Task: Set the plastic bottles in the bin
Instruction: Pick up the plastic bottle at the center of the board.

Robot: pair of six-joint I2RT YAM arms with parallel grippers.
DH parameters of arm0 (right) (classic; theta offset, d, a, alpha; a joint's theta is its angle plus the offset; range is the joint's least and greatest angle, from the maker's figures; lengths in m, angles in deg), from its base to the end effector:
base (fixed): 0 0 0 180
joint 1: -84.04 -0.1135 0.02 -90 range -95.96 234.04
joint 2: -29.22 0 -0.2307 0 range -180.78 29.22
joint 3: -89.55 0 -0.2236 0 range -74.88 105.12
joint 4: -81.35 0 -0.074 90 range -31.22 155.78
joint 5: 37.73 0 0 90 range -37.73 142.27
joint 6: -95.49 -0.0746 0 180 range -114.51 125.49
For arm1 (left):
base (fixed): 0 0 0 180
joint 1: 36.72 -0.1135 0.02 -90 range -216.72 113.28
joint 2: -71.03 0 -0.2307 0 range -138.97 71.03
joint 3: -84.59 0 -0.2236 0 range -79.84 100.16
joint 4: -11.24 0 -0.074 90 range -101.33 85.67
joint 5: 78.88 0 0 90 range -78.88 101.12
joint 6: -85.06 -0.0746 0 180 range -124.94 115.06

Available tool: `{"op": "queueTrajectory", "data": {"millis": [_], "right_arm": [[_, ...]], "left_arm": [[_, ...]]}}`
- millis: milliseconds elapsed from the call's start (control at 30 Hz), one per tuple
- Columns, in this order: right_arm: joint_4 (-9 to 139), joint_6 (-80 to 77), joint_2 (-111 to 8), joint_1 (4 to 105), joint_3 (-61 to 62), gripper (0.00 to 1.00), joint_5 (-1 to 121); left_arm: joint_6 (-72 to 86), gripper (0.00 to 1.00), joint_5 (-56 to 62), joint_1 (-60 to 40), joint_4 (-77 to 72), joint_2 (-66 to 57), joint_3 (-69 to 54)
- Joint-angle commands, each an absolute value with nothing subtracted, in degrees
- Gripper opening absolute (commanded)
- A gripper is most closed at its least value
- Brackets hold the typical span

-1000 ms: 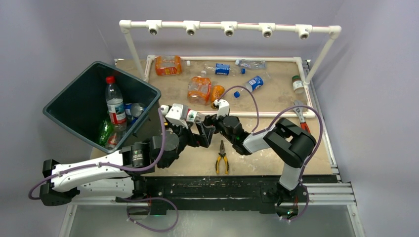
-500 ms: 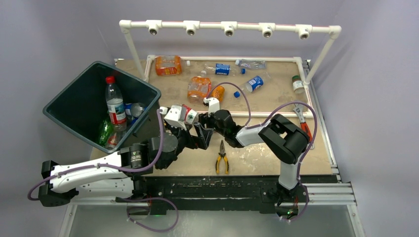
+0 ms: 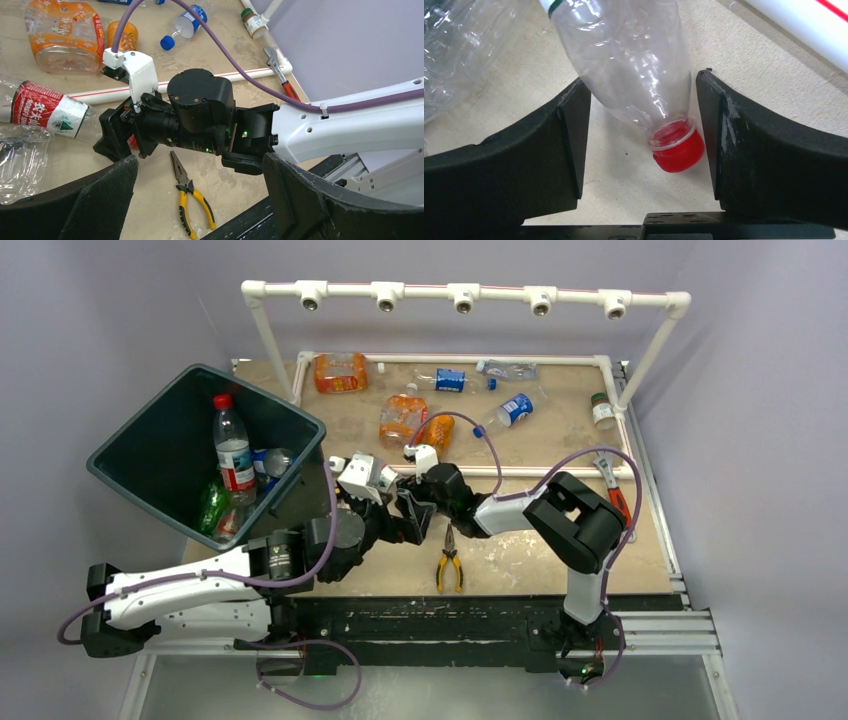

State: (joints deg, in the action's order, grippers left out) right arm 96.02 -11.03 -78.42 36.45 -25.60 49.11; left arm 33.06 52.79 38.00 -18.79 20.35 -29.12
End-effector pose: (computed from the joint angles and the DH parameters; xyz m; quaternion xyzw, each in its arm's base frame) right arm 0.2627 0.2815 0.1115 -0.2160 0.8299 0.2527 0.4481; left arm 0.1045 -0.1941 0.3198 0.0258 0.7696 -0.3211 0.5513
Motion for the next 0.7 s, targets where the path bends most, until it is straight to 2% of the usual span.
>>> {"op": "queueTrajectory", "data": {"millis": [0, 133, 233, 333, 500, 667], "right_arm": [[90.3, -11.0, -79.0, 36.1, -24.6, 0.75, 50.0], [90.2, -10.9, -78.3, 36.1, -25.2, 0.65, 49.8], [90.4, -10.6, -77.1, 36.1, -26.2, 0.50, 50.0], [90.8, -10.8, -74.2, 35.8, -28.5, 0.41, 49.8], [91.4, -13.0, -63.4, 34.8, -36.3, 0.33, 47.0], [87.3, -15.8, -43.2, 34.6, -44.1, 0.31, 45.2]], "left_arm": [[33.9, 0.93, 51.6, 38.3, -17.2, 19.9, -28.8], [33.9, 0.93, 51.4, 38.3, -16.8, 19.6, -28.7], [33.9, 0.93, 51.5, 38.3, -16.7, 19.3, -28.4], [33.6, 0.93, 51.7, 38.3, -16.7, 18.7, -27.8], [31.2, 0.93, 51.7, 38.3, -15.6, 17.3, -24.8], [26.4, 0.93, 52.0, 38.3, -13.9, 15.6, -19.1]]}}
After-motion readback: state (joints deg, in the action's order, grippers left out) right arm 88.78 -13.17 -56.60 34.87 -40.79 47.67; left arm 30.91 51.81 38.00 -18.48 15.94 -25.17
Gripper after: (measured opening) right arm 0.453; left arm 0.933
